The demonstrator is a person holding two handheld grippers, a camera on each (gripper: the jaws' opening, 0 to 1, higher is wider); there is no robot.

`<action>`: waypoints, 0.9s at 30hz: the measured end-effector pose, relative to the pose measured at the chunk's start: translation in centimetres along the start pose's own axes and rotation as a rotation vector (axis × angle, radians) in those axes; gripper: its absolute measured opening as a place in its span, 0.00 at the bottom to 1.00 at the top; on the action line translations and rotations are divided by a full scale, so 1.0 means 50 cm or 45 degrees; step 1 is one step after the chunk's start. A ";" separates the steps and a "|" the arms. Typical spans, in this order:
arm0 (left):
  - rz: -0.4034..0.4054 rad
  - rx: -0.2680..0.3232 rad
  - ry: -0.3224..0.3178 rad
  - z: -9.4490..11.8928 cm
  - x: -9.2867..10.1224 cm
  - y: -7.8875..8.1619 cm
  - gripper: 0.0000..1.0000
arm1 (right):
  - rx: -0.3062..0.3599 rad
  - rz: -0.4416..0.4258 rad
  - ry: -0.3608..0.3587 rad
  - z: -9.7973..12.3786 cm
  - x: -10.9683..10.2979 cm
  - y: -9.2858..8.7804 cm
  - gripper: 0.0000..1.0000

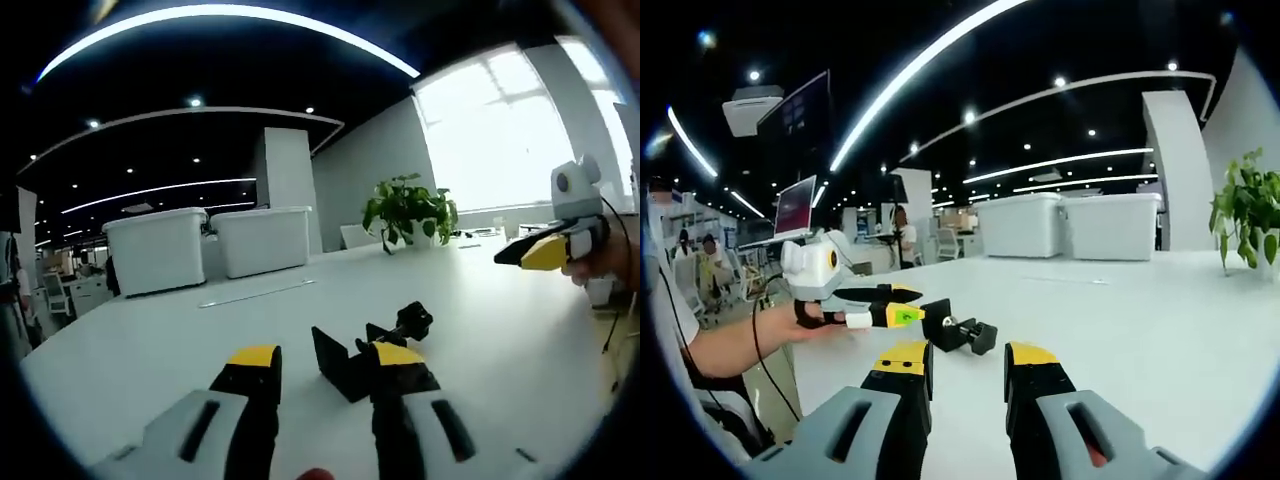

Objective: Clamp the fixed fixture on the desktop, loosen the retaining clip, secure it to the edge of the desk, and tighten the retaining clip.

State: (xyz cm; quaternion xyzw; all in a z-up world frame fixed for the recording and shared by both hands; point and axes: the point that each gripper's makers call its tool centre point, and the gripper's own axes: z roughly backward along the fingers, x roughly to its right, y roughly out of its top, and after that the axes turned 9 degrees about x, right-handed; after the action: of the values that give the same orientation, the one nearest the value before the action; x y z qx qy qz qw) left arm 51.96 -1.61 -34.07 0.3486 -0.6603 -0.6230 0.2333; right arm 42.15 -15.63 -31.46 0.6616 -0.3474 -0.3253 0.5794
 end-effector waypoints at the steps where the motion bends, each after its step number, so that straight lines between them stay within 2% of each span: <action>1: -0.006 -0.003 -0.001 -0.002 -0.001 -0.001 0.35 | 0.000 0.002 -0.001 0.000 0.001 0.000 0.28; 16: -0.042 -0.025 0.008 -0.019 -0.006 -0.012 0.35 | 0.014 0.001 0.009 0.000 0.013 0.004 0.28; 23: -0.058 -0.053 0.002 -0.027 -0.002 -0.022 0.35 | 0.030 -0.021 0.005 -0.004 0.017 0.003 0.28; 27: -0.076 -0.076 0.024 -0.031 -0.008 -0.031 0.35 | 0.036 -0.020 0.013 -0.008 0.015 0.006 0.28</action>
State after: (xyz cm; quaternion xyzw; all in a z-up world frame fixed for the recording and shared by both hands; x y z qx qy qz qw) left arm 53.65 -2.29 -35.35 0.3668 -0.6285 -0.6458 0.2313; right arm 42.87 -16.06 -31.11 0.6739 -0.3439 -0.3217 0.5693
